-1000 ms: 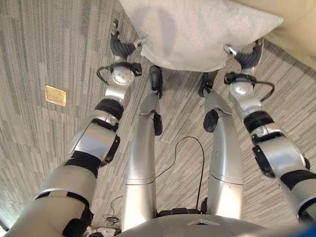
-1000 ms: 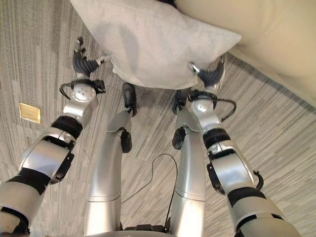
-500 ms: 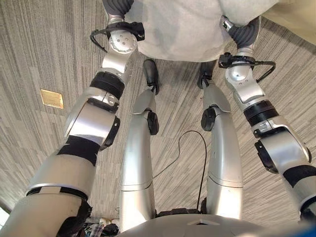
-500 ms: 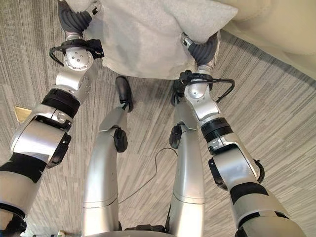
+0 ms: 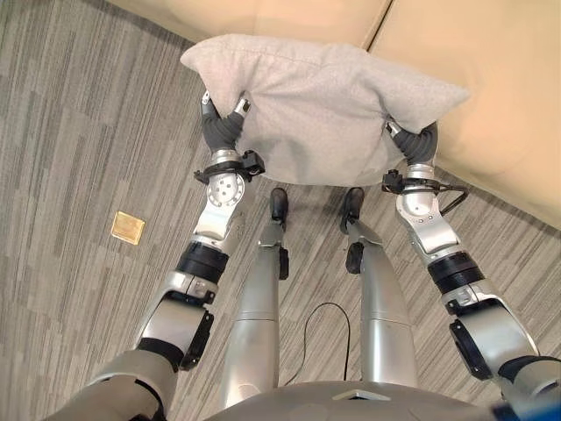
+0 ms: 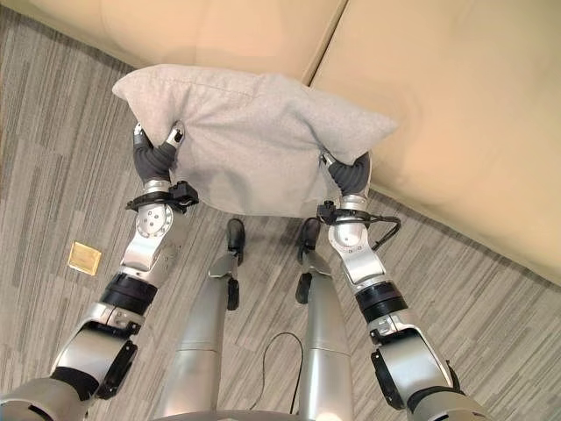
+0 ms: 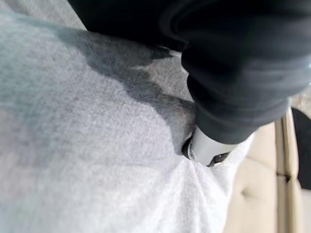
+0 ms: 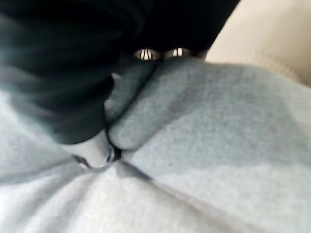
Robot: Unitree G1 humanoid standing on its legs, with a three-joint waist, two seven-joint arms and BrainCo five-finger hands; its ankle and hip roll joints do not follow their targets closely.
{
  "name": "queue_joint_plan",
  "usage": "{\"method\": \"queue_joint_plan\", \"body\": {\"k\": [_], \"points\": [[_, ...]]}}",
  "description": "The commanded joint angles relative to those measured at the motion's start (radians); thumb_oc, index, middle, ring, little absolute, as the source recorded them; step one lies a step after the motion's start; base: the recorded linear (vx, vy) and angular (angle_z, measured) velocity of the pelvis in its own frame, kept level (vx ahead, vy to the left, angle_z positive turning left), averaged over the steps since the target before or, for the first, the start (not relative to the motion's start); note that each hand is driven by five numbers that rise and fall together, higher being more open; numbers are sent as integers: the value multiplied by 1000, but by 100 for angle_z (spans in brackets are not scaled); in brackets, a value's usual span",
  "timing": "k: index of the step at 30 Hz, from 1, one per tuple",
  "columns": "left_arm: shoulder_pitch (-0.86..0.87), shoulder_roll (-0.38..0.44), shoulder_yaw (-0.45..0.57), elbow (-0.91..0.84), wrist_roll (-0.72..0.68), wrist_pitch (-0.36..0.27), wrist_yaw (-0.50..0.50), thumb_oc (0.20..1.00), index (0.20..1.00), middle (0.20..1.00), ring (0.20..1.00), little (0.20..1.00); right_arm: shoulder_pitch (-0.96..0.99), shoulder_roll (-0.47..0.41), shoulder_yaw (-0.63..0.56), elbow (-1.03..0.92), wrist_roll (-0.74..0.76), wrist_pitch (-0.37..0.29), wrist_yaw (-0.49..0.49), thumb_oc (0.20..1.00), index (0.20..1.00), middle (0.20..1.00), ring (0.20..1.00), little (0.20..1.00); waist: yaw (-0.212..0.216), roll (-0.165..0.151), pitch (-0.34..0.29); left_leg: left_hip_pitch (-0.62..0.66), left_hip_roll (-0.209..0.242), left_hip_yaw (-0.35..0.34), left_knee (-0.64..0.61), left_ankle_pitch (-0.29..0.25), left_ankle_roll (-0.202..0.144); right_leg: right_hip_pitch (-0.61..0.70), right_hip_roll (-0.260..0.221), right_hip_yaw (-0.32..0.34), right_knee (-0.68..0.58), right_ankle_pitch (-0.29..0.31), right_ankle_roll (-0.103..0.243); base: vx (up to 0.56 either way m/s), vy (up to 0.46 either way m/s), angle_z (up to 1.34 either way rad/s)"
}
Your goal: Pick up all the scattered cushions and arrange them neatly on the sofa.
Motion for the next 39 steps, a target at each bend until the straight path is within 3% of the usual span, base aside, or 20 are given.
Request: {"method": "queue_joint_plan", "body": {"k": [1, 5, 9, 15, 17, 21, 25, 27, 28, 30, 31, 32, 34, 38, 39], "points": [[-59, -26, -70, -85, 1, -99, -107, 200, 200, 200, 200, 200, -39, 9, 14, -128, 0, -113, 47, 200, 200, 200, 200, 200, 8, 53, 26, 169, -22, -109, -173, 6, -16, 177, -2, -51, -56, -35, 75, -59, -154, 11], [113, 12, -91, -209, 7, -111, -130, 200, 200, 200, 200, 200, 116, -23, 3, -247, -12, -130, 86, 200, 200, 200, 200, 200, 19, 52, 13, 465, 8, -109, -308, 27, -26, 471, 15, -99, -195, -20, 80, 22, -100, 13], [214, 53, -88, -278, 33, -115, -146, 200, 200, 200, 200, 200, 204, -57, -10, -321, -24, -140, 126, 200, 200, 200, 200, 200, 19, 49, -23, 617, 19, -91, -372, 25, -24, 635, 31, -106, -279, -8, 86, 132, -16, -12], [373, 98, -53, -360, 30, -97, -193, 200, 200, 200, 200, 200, 331, -77, -51, -404, -15, -128, 203, 200, 200, 200, 200, 200, 23, 43, -118, 887, -1, -40, -380, -63, 18, 931, 43, -62, -373, -22, 106, 224, 109, -27], [411, 109, -59, -380, 32, -77, -211, 200, 200, 200, 200, 200, 363, -68, -59, -426, -8, -119, 231, 200, 200, 200, 200, 200, 23, 50, -132, 963, -3, -29, -394, -84, 39, 945, 33, -45, -282, -29, 122, 196, 194, -36], [441, 110, -67, -384, 48, -66, -211, 200, 200, 200, 200, 200, 389, -47, -62, -436, -13, -122, 235, 200, 200, 200, 200, 200, 12, 64, -109, 1002, -4, -36, -404, -86, 57, 867, 76, 17, -105, -34, 136, 19, 92, -17], [454, 102, -56, -379, 40, -69, -217, 200, 200, 200, 200, 200, 393, -46, -56, -434, -5, -125, 232, 200, 200, 200, 200, 200, 13, 46, -118, 1021, -27, -51, -405, -102, 57, 836, 110, 7, -291, 9, 108, 112, -80, 3], [466, 77, -44, -378, 34, -78, -233, 200, 200, 200, 200, 200, 423, -50, -79, -447, -17, -125, 231, 200, 200, 200, 200, 200, 14, 26, -144, 1021, -36, -60, -355, -129, 29, 941, 124, 2, -417, 5, 89, 205, -266, 37], [462, 69, -45, -378, 24, -77, -239, 200, 200, 200, 200, 200, 438, -53, -96, -455, -13, -126, 228, 200, 200, 200, 200, 200, 8, 17, -144, 996, -37, -58, -279, -143, 8, 983, 123, -12, -445, 0, 75, 153, -253, 83], [439, 57, -54, -370, -1, -83, -239, 200, 200, 200, 200, 200, 433, -65, -107, -458, -3, -126, 221, 200, 200, 200, 200, 200, 1, 10, -115, 883, -30, -29, -91, -120, -34, 1014, 108, -29, -463, -5, 58, -6, -85, 143], [431, 57, -56, -368, -8, -80, -244, 200, 200, 200, 200, 200, 426, -67, -109, -454, 3, -125, 218, 200, 200, 200, 200, 200, 2, 8, -108, 838, -9, -2, -57, -122, -33, 1030, 105, -34, -475, -11, 51, -31, -6, 81], [431, 57, -56, -368, -8, -80, -244, 200, 200, 200, 200, 200, 426, -67, -109, -454, 3, -125, 218, 200, 200, 200, 200, 200, 2, 8, -108, 838, -9, -2, -57, -122, -33, 1030, 105, -34, -475, -11, 51, 123, 33, -15], [409, 67, -76, -364, 15, -51, -239, 200, 200, 200, 200, 200, 409, -68, -119, -443, 19, -120, 205, 200, 200, 200, 200, 200, 16, -4, -103, 745, 33, 20, -190, -44, -29, 1062, 109, -34, -491, -36, 57, 196, 96, -14], [423, 77, -86, -375, 18, -48, -247, 200, 200, 200, 200, 200, 421, -50, -121, -453, 13, -115, 219, 200, 200, 200, 200, 200, 12, 1, -129, 822, 32, 35, -243, -65, -13, 1067, 91, -17, -439, -59, 67, 229, 238, -31], [425, 85, -87, -383, 19, -46, -251, 200, 200, 200, 200, 200, 414, -40, -113, -454, 15, -113, 226, 200, 200, 200, 200, 200, 16, 0, -132, 840, 22, 48, -243, -85, 5, 1063, 75, -6, -398, -66, 77, 176, 258, -59]]}}
